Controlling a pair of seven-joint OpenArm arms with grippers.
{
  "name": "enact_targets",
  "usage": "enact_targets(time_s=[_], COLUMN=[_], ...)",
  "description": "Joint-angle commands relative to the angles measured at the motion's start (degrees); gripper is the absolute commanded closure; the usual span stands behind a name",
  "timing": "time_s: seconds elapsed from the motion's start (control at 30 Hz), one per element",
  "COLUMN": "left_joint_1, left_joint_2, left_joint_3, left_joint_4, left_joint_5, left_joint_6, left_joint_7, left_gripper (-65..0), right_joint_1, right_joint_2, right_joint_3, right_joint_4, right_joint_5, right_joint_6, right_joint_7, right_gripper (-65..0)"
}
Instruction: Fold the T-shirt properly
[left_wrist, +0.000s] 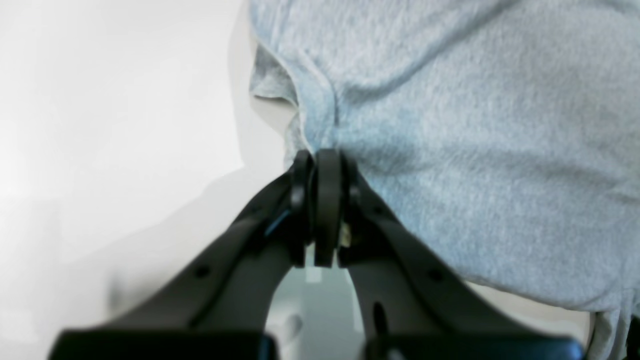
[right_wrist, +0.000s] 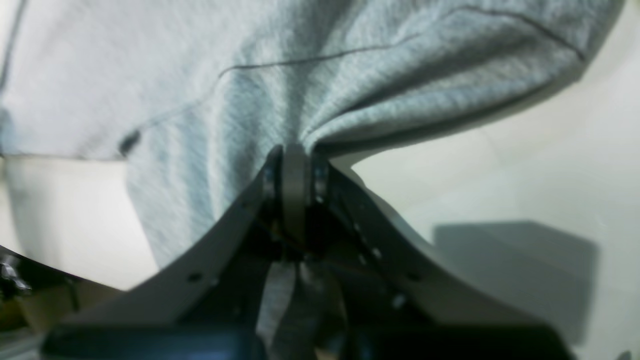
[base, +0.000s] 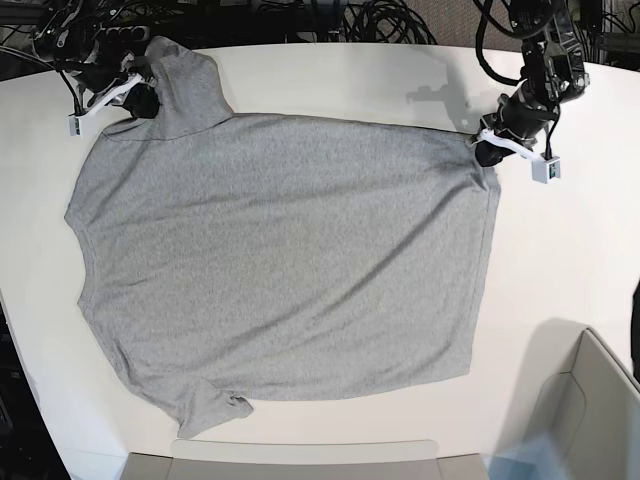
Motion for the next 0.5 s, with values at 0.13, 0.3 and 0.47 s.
enact_targets(time_s=[0.13, 0.3, 0.47], left_joint_1=[1.81, 4.09, 5.85], left_joint_2=[-0.49, -0.13, -0.13], left_joint_3=[-2.09, -4.12, -4.29], left_joint_4=[2.00, 6.04, 8.50], left_joint_5=[-0.50, -0.50, -0.50], left_joint_6=[-0.39, -0.39, -0.13], left_joint_7=[-0.60, -0.08, -0.16], left_gripper=[0.0, 0.0, 0.0], right_joint_1=[-2.80, -3.86, -3.50], right_joint_2=[0.73, 1.79, 3.37], right_joint_3=[0.34, 0.61, 0.61], right_joint_4=[8.87, 14.06, 16.87], right_joint_5=[-0.76, -0.76, -0.76], right_joint_6=[0.54, 0.54, 0.54], right_joint_7=[-0.77, -0.77, -0.60], right_gripper=[0.0, 0.0, 0.0])
